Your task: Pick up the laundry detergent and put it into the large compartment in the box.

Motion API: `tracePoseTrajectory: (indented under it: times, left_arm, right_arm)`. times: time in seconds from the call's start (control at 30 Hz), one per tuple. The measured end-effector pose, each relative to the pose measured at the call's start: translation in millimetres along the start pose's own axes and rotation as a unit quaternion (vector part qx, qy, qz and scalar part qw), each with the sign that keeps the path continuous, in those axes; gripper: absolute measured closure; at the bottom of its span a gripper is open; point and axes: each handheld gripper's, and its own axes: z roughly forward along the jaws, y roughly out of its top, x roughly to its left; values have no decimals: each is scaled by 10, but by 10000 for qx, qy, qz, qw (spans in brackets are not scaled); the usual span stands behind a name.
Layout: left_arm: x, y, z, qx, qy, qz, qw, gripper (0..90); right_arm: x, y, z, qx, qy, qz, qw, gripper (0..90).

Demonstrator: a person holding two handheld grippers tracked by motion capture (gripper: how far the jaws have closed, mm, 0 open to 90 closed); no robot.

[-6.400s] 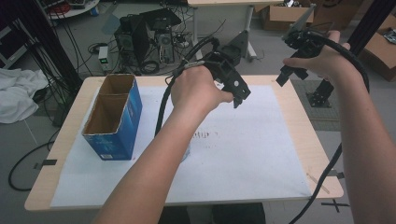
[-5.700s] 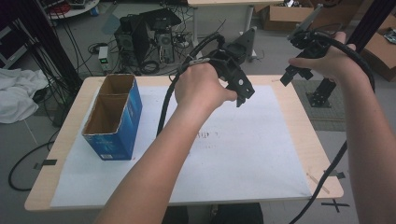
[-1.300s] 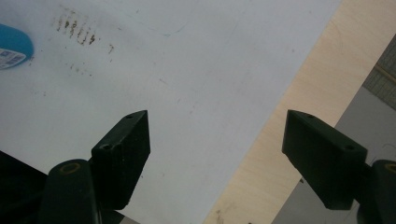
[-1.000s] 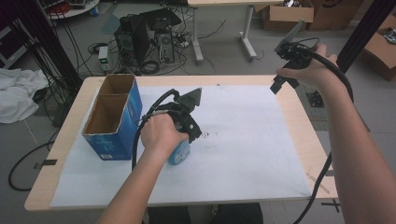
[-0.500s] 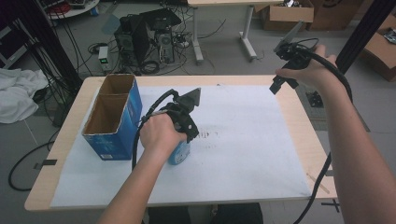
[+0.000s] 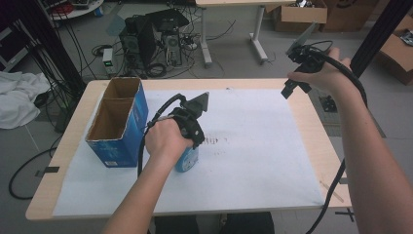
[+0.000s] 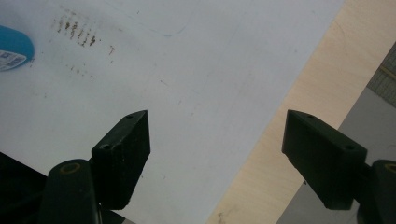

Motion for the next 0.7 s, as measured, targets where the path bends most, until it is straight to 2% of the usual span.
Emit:
tracePoseTrajectory:
  times: [0.33, 0.7]
  left_arm:
    - [30, -7, -10, -34, -40, -91, 9999, 366]
    - [37, -7, -15, -27, -82, -36, 10000, 373]
  right_arm:
    - [-9, 1, 7, 8, -7, -9, 10000, 238]
    - [-2, 22, 20, 22, 8, 13, 10000, 239]
